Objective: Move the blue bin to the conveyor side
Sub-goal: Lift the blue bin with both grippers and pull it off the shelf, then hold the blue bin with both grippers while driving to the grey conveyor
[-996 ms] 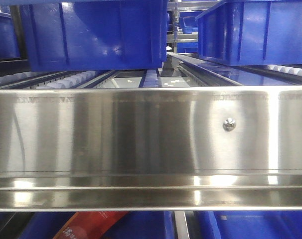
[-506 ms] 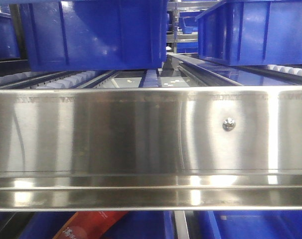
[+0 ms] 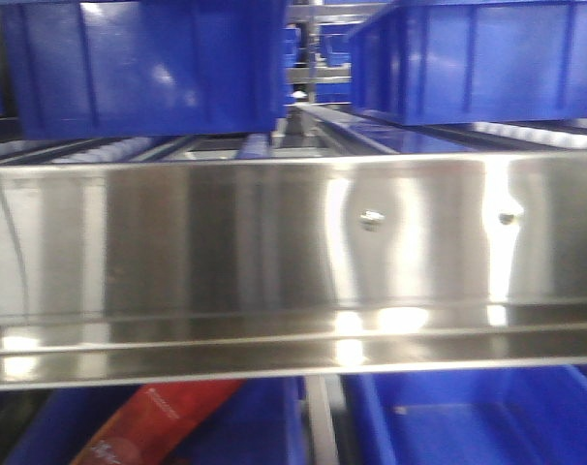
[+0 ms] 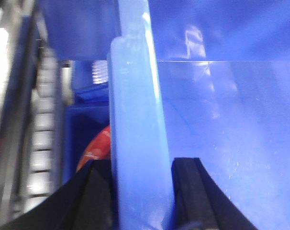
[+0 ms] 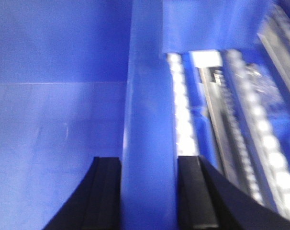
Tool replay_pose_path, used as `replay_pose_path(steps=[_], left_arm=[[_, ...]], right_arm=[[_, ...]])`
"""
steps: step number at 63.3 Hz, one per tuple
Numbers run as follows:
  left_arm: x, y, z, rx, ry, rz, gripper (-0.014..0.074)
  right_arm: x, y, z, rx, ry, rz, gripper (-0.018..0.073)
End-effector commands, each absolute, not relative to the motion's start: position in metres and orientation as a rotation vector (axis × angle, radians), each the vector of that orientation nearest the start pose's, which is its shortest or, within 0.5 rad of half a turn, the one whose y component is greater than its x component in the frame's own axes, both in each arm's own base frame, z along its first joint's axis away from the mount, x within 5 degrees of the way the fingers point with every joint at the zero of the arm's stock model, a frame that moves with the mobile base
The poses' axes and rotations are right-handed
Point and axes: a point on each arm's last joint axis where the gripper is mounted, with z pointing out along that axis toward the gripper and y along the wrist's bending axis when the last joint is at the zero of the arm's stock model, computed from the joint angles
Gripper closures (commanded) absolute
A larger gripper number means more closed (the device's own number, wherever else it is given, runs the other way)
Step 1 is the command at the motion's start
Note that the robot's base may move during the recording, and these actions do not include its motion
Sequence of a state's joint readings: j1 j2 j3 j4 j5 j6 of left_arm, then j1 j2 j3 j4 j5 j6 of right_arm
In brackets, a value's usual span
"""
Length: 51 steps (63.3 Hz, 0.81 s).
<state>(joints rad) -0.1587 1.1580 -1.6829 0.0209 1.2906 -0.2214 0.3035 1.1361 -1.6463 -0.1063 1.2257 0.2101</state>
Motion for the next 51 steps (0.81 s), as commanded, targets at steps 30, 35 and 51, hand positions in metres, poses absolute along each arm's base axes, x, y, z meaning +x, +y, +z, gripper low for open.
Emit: replay_pose_path(steps=[30,35,51], left_arm=[[0.1765,-0.0273,0.5161,-0.053,2.135,-0.193,0.0616],[0.1765,-0.0273,0.5161,-0.053,2.135,-0.193,0.0616],[0.1765,-0.0273,0.5161,-0.053,2.135,-0.193,0.0616]], right_arm=[[0.1749,0.0404,0.5192,-0.072,2.038,0.130,0.0640],[0.1749,0.0404,0.5192,-0.072,2.038,0.130,0.0640],[0.1749,0.0404,0.5192,-0.072,2.038,0.130,0.0640]])
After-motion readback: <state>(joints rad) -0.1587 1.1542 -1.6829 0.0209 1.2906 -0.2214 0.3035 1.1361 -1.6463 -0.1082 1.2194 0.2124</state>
